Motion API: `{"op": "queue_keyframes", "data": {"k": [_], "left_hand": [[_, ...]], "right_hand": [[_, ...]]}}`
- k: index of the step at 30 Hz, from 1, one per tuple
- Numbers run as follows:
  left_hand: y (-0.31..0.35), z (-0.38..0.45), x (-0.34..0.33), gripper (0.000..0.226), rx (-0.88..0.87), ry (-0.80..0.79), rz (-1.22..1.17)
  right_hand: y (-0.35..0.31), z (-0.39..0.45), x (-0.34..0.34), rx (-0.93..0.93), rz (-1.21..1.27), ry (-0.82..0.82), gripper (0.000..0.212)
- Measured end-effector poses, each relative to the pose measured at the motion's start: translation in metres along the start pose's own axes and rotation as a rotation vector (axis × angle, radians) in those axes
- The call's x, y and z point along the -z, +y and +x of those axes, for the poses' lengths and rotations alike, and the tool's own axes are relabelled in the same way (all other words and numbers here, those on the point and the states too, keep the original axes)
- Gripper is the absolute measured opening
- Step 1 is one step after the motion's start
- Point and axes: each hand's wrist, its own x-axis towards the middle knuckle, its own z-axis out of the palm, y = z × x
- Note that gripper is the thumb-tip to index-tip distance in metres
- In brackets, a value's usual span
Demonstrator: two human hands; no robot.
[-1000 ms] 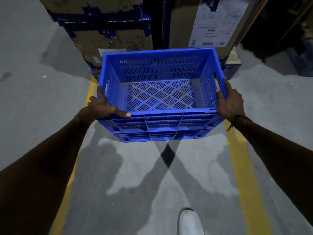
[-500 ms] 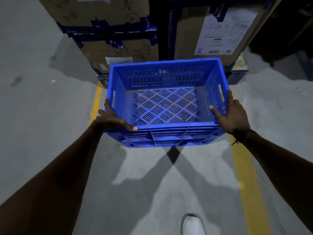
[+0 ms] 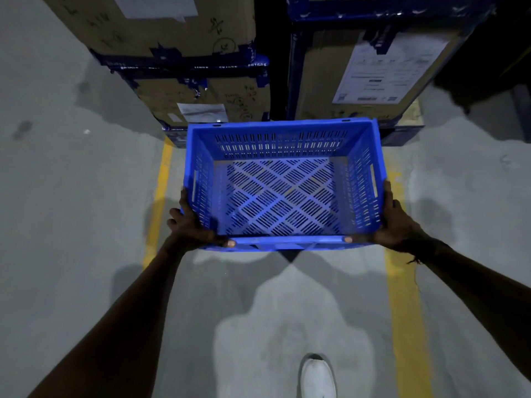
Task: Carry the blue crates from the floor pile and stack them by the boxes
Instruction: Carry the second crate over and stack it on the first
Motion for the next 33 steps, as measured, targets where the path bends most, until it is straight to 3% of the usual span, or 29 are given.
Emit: {"op": "queue_keyframes", "data": {"k": [8,13,16,18,21,24,28,33], "left_hand": [[0.003,-0.001,0.002,0.19,-0.026,-0.007,0.042],[0.008,0.001,0.004,0.193,-0.054,-0.016,0.136],[0.005,0.001,0.003,0.193,-0.043,-0.016,0.136],[0.0,0.004,0.001,0.194,-0.037,-0.006,0.123],[-0.007,0.007,-0.002,0.195,-0.02,0.014,0.133],[-0.007,0.009,-0.004,0.196,-0.01,0.004,0.137],[-0.009,0.013,-0.002,0.196,-0.031,-0.001,0.18],[-0.007,0.009,-0.005,0.197,0.0,0.017,0.146]], "right_hand": [[-0.008,0.01,0.006,-0.13,-0.016,-0.112,0.18],[0.027,0.05,-0.011,-0.125,-0.153,-0.313,0.178],[0.02,0.045,-0.006,-0.145,-0.129,-0.327,0.169],[-0.002,0.033,0.004,-0.104,-0.122,-0.317,0.171],[-0.02,0.015,0.014,-0.225,-0.036,-0.235,0.167],[-0.03,0.009,0.023,-0.225,-0.015,-0.195,0.173],[0.027,0.046,-0.011,-0.054,-0.094,-0.338,0.174],[0.007,0.039,0.001,-0.191,-0.082,-0.356,0.17]]}}
